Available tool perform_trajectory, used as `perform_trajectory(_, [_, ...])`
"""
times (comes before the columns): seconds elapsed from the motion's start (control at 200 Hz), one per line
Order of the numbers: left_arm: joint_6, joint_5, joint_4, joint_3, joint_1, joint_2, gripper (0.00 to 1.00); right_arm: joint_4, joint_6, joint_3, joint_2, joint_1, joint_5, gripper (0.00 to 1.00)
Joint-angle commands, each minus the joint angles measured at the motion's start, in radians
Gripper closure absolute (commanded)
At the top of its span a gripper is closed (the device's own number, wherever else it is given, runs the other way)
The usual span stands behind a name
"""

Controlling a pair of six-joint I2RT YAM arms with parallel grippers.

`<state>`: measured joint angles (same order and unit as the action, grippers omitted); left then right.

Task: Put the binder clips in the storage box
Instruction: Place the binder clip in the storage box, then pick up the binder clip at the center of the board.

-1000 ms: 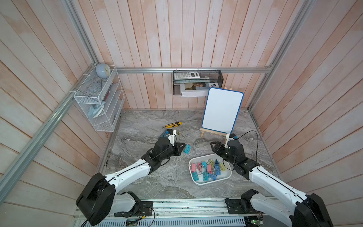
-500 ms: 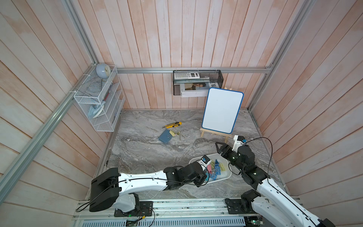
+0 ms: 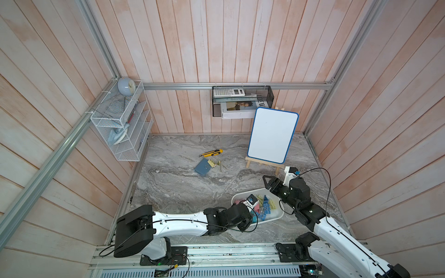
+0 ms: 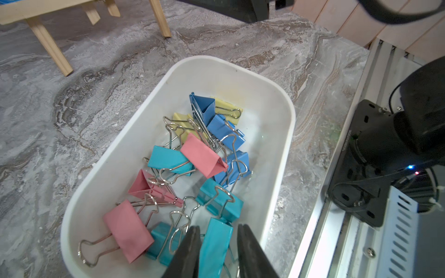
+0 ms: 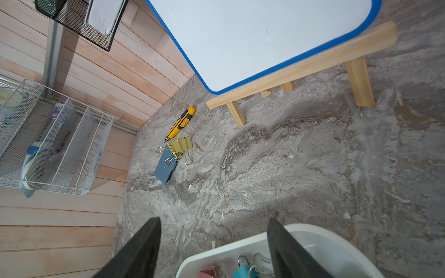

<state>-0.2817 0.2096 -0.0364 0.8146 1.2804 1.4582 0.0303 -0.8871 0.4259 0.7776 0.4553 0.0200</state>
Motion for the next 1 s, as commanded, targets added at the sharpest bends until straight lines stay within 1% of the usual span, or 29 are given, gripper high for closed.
perform_trajectory(0.0, [-0.043,0.019,0.038,0.021,-0.091,-0.062,0.70,0.000,0.002,0.031,-0.014,-0.004,0.012,0.27])
perform_trajectory(0.045, [-0.085,-0.019,0.041,0.033,-0.171,-0.075,0.74,-0.001,0.005,0.031,-0.024,-0.004,0.011,0.27])
perform_trajectory(0.085, [-0.123,-0.060,0.054,0.040,-0.257,-0.082,0.76,-0.005,0.008,0.031,-0.031,-0.004,0.010,0.27])
perform_trajectory(0.1, [-0.137,-0.071,0.059,0.044,-0.277,-0.083,0.76,-0.006,0.009,0.031,-0.034,-0.004,0.010,0.27])
perform_trajectory(0.105, [-0.142,-0.074,0.061,0.044,-0.298,-0.083,0.77,-0.007,0.010,0.031,-0.035,-0.003,0.010,0.27])
perform_trajectory(0.13, [-0.166,-0.086,0.068,0.050,-0.356,-0.082,0.77,-0.009,0.015,0.031,-0.040,-0.003,0.010,0.27])
perform_trajectory(0.245, [-0.271,-0.125,0.052,0.113,-0.547,-0.037,0.79,-0.029,0.060,0.030,-0.056,-0.002,0.037,0.27])
perform_trajectory(0.31, [-0.321,-0.125,0.034,0.150,-0.640,0.007,0.80,-0.056,0.090,0.030,-0.069,-0.003,0.045,0.27])
perform_trajectory(0.38, [-0.344,-0.116,0.035,0.181,-0.708,0.064,0.82,-0.084,0.111,0.026,-0.086,-0.003,0.049,0.27])
perform_trajectory(0.46, [-0.318,-0.120,0.088,0.191,-0.736,0.134,0.82,-0.098,0.125,0.017,-0.106,-0.003,0.054,0.27])
perform_trajectory(0.535, [-0.276,-0.132,0.115,0.217,-0.739,0.216,0.82,-0.104,0.136,0.008,-0.117,-0.003,0.057,0.27])
perform_trajectory(0.63, [-0.263,-0.149,0.160,0.234,-0.737,0.306,0.82,-0.106,0.151,0.004,-0.125,-0.003,0.069,0.27])
perform_trajectory(0.77, [-0.252,-0.081,0.243,0.212,-0.737,0.389,0.78,-0.097,0.189,0.000,-0.130,-0.003,0.089,0.27])
perform_trajectory(0.905, [-0.219,-0.085,0.256,0.253,-0.737,0.475,0.69,-0.084,0.201,-0.012,-0.136,-0.003,0.088,0.27])
perform_trajectory(0.995, [-0.220,-0.112,0.292,0.262,-0.736,0.507,0.67,-0.055,0.206,-0.033,-0.132,-0.003,0.078,0.26])
